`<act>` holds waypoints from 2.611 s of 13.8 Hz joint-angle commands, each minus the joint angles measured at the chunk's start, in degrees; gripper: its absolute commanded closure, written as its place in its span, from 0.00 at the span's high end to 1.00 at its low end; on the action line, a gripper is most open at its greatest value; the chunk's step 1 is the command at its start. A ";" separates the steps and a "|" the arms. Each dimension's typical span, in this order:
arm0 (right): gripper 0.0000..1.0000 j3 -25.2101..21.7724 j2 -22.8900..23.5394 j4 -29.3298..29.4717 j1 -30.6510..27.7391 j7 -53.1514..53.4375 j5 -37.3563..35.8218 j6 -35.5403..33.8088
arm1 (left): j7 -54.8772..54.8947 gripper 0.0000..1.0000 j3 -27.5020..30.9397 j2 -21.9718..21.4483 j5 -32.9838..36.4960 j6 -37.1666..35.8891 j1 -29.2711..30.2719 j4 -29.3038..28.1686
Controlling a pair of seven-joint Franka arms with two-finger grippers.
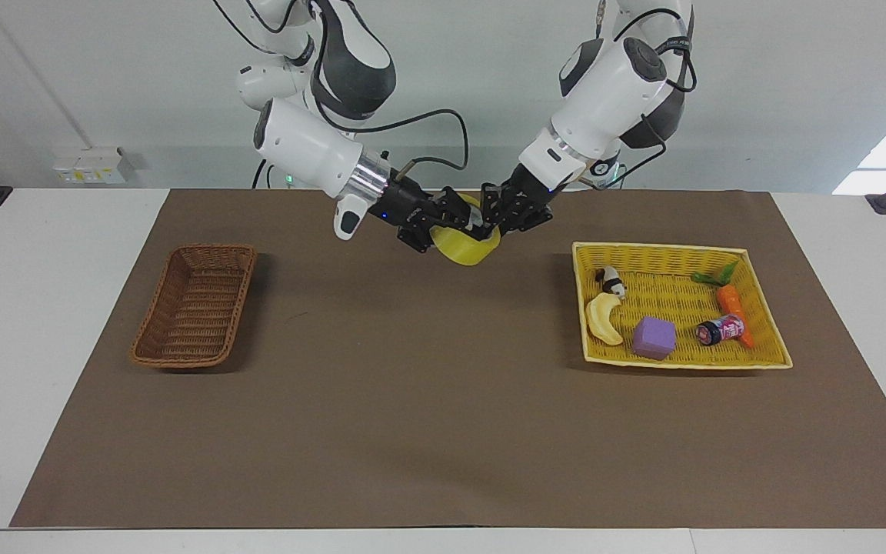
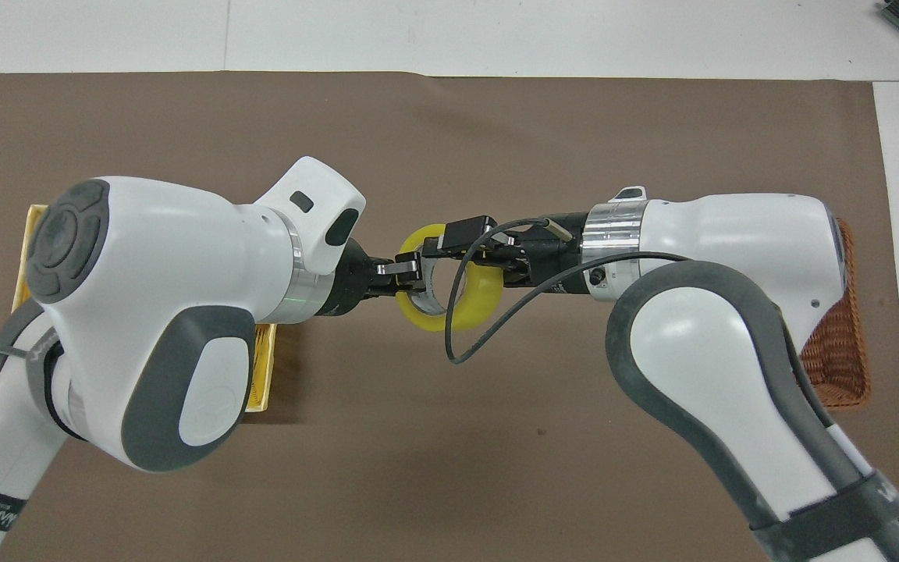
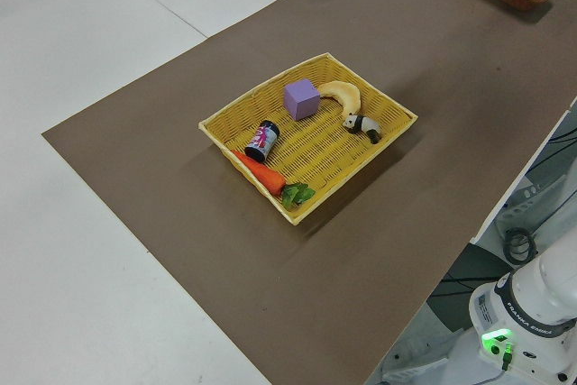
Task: Move tape to another basket
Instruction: 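Pass the tape from the left gripper into the right gripper, then carry the tape with the right gripper while the left gripper withdraws, then lower the tape into the wicker basket and open the right gripper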
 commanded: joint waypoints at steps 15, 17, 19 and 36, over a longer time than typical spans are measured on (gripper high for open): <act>0.01 0.06 0.32 -1.30 -13.17 0.69 -12.54 -4.91 | 0.23 1.00 1.65 -3.70 10.59 -17.68 15.20 3.85; 0.01 0.06 0.41 -1.30 -18.53 -2.98 -18.86 -7.55 | 0.40 1.00 1.74 -4.23 14.64 -20.76 17.23 5.61; 0.01 0.06 0.41 -1.39 -23.72 -6.59 -25.11 -10.18 | 0.93 1.00 1.74 -5.02 17.63 -21.74 19.16 5.97; 0.03 0.23 4.37 -2.09 -33.15 -30.78 -73.20 -9.14 | 14.64 1.00 2.17 -5.37 26.09 -35.27 27.08 11.16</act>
